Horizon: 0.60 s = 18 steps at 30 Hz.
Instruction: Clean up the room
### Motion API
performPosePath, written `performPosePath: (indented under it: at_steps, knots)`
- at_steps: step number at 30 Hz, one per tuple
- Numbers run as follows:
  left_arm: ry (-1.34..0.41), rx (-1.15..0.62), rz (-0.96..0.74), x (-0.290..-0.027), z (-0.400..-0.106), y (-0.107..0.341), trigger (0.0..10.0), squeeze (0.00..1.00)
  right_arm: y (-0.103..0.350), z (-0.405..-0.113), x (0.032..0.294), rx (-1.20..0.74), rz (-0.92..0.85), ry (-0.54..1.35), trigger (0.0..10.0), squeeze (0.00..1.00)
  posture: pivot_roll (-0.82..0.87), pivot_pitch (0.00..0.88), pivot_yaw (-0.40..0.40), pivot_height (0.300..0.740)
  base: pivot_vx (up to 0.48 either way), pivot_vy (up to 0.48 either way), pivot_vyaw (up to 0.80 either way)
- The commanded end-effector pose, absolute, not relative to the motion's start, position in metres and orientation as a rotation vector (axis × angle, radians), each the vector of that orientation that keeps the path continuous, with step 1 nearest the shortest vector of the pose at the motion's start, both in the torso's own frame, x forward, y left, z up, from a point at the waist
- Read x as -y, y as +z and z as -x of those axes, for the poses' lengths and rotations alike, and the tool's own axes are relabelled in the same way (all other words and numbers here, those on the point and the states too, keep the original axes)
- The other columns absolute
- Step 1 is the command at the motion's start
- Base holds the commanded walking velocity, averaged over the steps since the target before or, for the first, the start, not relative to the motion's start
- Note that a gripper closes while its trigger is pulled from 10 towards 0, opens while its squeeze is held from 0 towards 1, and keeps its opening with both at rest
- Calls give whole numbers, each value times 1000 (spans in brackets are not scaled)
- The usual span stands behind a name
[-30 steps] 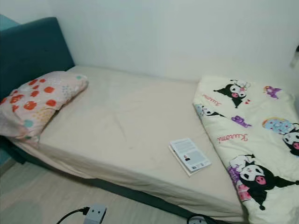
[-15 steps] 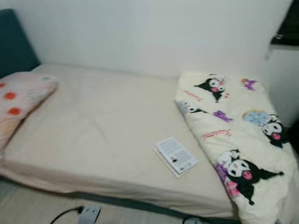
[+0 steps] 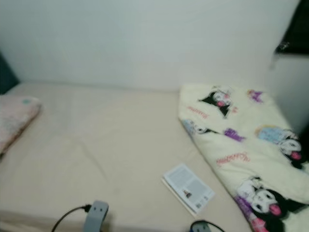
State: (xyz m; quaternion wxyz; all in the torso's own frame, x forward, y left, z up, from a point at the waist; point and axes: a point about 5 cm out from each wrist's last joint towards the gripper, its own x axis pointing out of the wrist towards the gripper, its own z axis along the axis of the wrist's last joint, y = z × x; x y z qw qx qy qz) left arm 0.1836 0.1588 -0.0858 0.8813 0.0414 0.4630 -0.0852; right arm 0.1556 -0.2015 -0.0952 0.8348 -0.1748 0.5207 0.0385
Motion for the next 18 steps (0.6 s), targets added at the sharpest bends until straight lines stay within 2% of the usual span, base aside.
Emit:
performPosePath:
  at_steps: [1,6,14,15,18]
  knots:
    - [-172,-1008,-78,-159,-173,-91,10000,0,-97,-153,201,-1114,315,37,10000,0,-90,51,-3,737,0,0,0]
    - [-173,-1012,-84,-160,-172,-92,10000,0,-89,-166,212,-1081,264,-90,10000,0,-92,54,0,717,0,0,0]
    - [-174,-1015,-92,-161,-171,-92,10000,0,-88,-168,213,-1078,251,-118,10000,0,-92,54,0,682,0,0,0]
    - [-175,-1015,-93,-161,-171,-92,10000,0,-85,-173,216,-1045,167,-171,10000,0,-90,52,-4,672,0,0,0]
    - [-175,-1015,-94,-161,-171,-92,10000,0,-84,-175,217,-1035,143,-186,10000,0,-90,52,-4,667,0,0,0]
